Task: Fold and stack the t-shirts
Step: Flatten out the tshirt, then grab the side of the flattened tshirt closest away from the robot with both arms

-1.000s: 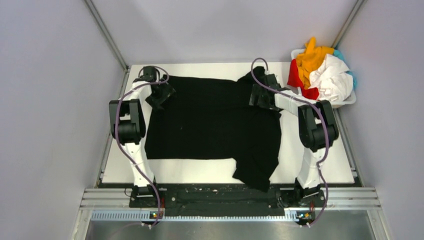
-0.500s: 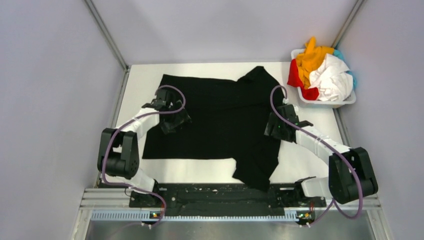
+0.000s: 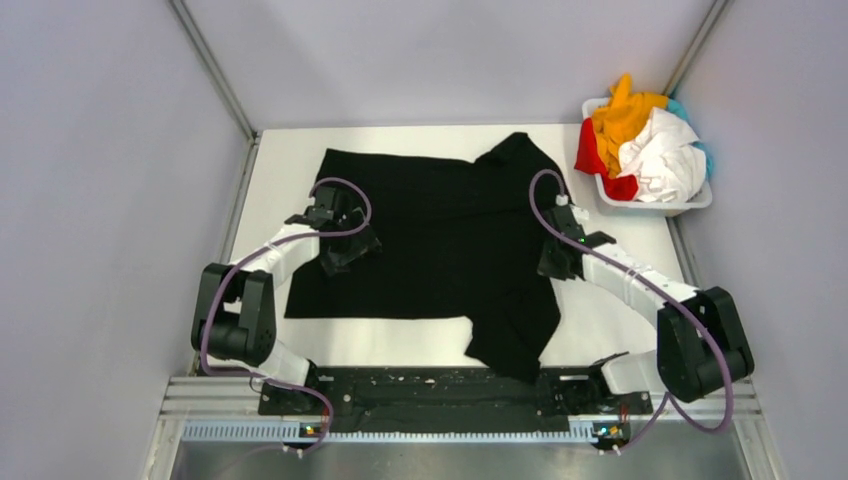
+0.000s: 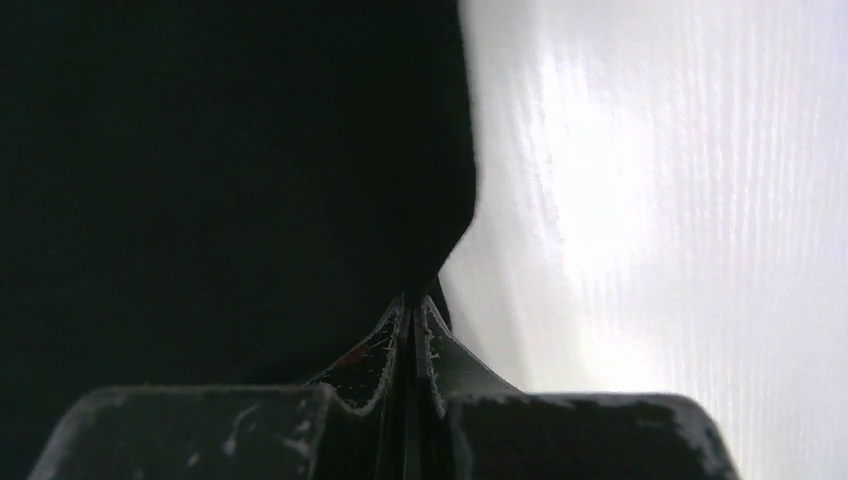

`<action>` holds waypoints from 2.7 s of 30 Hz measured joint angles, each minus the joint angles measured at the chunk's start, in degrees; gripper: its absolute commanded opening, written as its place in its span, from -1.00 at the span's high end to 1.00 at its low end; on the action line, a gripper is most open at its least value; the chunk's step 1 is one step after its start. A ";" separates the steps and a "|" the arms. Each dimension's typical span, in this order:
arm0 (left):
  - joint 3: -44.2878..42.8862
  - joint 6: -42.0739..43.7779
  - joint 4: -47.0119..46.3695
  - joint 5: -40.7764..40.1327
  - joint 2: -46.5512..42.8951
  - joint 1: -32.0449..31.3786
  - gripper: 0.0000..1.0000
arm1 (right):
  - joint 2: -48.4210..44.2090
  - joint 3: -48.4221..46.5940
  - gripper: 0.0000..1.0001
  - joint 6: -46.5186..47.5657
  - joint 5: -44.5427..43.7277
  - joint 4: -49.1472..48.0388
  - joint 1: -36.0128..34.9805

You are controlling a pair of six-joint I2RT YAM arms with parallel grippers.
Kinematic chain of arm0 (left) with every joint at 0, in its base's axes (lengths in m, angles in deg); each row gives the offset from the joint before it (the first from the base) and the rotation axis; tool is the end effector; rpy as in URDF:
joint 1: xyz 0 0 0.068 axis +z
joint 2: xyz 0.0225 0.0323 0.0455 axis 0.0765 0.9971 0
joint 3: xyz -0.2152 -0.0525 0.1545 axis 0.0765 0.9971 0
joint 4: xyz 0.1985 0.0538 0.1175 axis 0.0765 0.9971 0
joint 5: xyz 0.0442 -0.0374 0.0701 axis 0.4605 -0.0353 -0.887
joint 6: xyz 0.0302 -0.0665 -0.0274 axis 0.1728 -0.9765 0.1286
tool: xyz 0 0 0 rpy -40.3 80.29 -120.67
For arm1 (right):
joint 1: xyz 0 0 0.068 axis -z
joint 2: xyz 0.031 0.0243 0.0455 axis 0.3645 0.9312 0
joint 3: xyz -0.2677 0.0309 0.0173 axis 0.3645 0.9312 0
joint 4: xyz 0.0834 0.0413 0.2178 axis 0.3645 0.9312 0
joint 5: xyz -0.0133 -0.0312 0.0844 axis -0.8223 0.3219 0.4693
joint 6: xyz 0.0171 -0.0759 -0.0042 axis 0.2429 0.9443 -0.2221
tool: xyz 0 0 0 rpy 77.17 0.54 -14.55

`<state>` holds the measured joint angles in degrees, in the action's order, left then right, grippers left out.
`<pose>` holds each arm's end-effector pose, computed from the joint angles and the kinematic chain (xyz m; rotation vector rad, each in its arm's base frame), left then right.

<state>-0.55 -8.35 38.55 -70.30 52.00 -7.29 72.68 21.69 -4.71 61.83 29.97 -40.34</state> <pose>0.2828 -0.0626 0.1715 -0.6727 2.6302 -0.3709 0.2281 0.0619 0.1655 0.3928 2.5778 0.0012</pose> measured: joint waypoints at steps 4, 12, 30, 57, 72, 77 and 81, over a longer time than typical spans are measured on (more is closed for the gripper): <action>-0.02 -0.28 0.02 -1.07 -0.50 0.00 -0.97 | 3.32 -10.03 0.85 -2.38 -5.22 6.75 -8.15; -0.02 -0.37 0.39 -3.63 -0.55 0.00 -0.98 | 20.26 -22.47 0.41 -6.29 -10.05 8.98 -16.57; -2.82 -0.85 1.42 -5.86 5.86 0.76 -0.97 | 3.26 3.28 -0.95 -8.20 1.75 -15.39 -3.58; 5.29 -4.15 3.02 -6.84 -3.85 6.32 -0.97 | -26.27 10.21 -0.97 -0.48 4.96 0.13 10.62; -7.72 -0.59 3.45 -0.90 0.04 6.47 -0.98 | 7.06 -3.48 -0.97 6.64 15.85 -15.89 10.60; -13.79 0.46 1.97 0.74 11.98 6.47 -0.98 | 17.79 -10.82 -0.97 7.34 14.21 -18.80 10.58; -18.45 0.85 3.23 1.44 18.05 6.75 -0.98 | 25.20 -18.03 -0.97 7.76 12.76 -20.55 10.58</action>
<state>-18.99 -7.50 41.78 -68.86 70.05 -0.54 97.88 3.66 3.05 74.59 9.42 -29.76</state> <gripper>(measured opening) 0.986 0.986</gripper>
